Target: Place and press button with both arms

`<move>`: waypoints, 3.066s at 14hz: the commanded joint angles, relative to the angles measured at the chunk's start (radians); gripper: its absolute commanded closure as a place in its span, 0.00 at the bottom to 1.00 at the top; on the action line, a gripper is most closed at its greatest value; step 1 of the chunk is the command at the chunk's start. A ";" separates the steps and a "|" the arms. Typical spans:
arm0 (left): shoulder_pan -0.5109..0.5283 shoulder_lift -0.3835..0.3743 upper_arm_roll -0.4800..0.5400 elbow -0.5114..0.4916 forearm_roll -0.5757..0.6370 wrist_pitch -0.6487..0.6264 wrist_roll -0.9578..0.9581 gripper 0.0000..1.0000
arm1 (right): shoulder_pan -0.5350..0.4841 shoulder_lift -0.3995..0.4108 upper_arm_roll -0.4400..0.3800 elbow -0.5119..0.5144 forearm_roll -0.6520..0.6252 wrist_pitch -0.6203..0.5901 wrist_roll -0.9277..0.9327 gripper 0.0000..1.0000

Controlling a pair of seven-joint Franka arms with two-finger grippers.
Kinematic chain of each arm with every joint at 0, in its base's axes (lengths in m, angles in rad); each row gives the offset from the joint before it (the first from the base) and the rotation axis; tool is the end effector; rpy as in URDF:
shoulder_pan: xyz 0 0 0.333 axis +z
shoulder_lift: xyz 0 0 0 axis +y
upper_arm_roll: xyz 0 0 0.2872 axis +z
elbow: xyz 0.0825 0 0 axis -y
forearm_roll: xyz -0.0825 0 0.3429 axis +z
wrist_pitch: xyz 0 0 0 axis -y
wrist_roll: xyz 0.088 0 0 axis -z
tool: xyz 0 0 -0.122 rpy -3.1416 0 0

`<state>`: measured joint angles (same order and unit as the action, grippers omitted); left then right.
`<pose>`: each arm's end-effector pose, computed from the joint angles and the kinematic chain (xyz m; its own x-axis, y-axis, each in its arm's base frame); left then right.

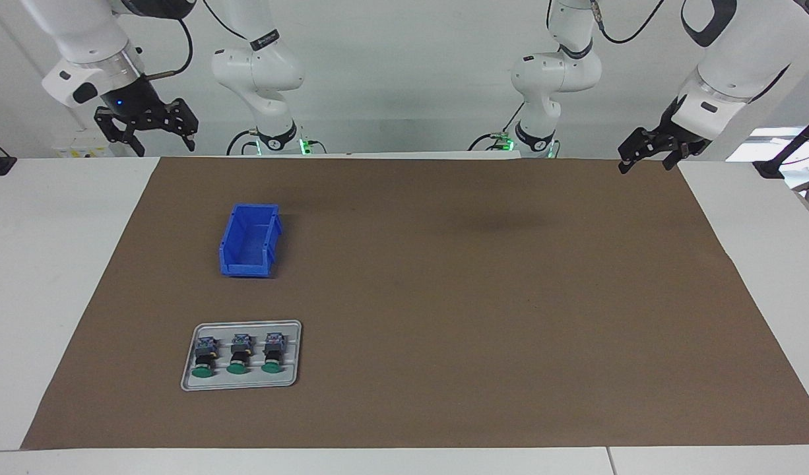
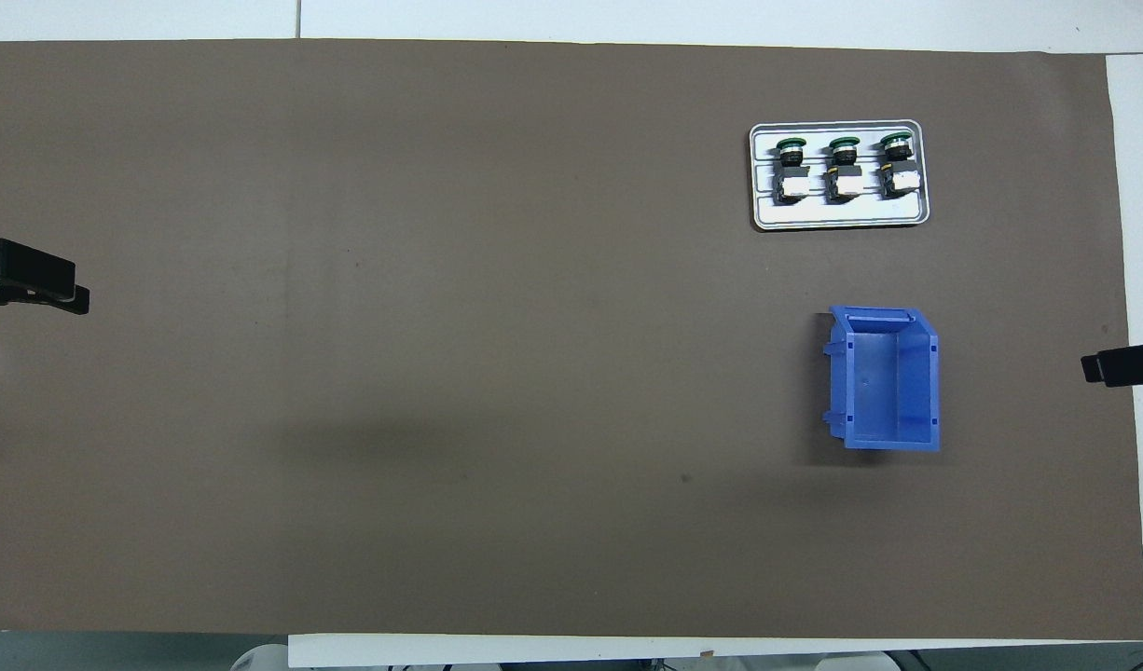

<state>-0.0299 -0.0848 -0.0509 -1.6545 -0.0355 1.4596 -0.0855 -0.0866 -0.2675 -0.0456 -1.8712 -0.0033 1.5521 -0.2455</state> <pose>0.4728 -0.0439 0.5781 0.9937 0.0019 -0.1122 0.0043 -0.9998 0.0217 0.4266 -0.0594 0.5765 0.9922 0.1154 -0.0482 0.1145 -0.9932 -0.0211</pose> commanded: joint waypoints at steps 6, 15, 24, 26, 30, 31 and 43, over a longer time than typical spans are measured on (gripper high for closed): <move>0.013 -0.021 -0.003 -0.024 -0.012 0.007 0.007 0.00 | -0.012 -0.013 0.000 -0.022 0.023 0.011 -0.124 0.01; 0.013 -0.021 -0.003 -0.024 -0.012 0.007 0.007 0.00 | 0.086 0.227 0.038 -0.092 0.023 0.537 0.072 0.02; 0.013 -0.021 -0.003 -0.024 -0.012 0.007 0.007 0.00 | 0.116 0.503 0.049 -0.019 0.023 0.871 0.120 0.05; 0.013 -0.021 -0.003 -0.024 -0.012 0.007 0.007 0.00 | 0.117 0.543 0.061 0.018 0.025 0.904 0.126 0.05; 0.013 -0.021 -0.003 -0.024 -0.012 0.007 0.007 0.00 | 0.105 0.652 0.092 0.310 0.023 0.557 0.127 0.06; 0.013 -0.021 -0.003 -0.024 -0.012 0.007 0.007 0.00 | 0.100 0.678 0.092 0.387 0.025 0.448 0.126 0.07; 0.013 -0.021 -0.003 -0.024 -0.012 0.007 0.007 0.00 | 0.106 0.892 0.139 0.489 0.022 0.623 0.182 0.06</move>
<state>-0.0299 -0.0848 -0.0509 -1.6545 -0.0355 1.4596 -0.0855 0.0015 0.5993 0.0829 -1.4187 0.0034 2.1659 -0.1054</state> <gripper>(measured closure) 0.000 0.062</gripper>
